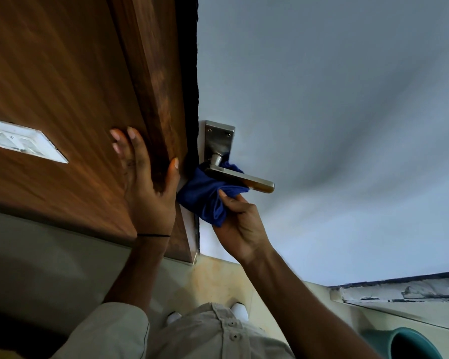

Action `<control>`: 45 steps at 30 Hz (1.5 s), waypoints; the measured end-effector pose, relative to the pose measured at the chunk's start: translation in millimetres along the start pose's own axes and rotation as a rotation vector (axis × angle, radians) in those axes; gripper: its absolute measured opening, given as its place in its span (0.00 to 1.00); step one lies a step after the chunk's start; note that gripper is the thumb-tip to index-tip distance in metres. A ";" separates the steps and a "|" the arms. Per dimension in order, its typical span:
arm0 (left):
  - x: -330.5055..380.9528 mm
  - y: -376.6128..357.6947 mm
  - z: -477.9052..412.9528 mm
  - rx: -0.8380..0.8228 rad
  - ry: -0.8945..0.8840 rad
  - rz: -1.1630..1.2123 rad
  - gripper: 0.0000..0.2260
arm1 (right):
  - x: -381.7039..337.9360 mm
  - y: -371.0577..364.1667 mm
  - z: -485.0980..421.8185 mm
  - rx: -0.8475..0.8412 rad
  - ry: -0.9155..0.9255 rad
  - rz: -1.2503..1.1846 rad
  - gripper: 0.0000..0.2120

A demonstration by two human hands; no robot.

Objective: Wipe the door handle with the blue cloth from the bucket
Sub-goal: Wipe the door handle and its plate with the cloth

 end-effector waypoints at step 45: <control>4.5 1.1 1.3 -0.003 0.022 -0.032 0.33 | -57.9 38.8 57.2 0.085 0.181 -0.048 0.18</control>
Point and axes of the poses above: each hand's wrist, its own z-axis away from the middle knuckle, its own y-axis out of the back of the hand, x = y × z, the point moved 7 cm from there along -z, towards the middle knuckle, and after that the axes turned 7 degrees about -x, right-handed, at the moved point
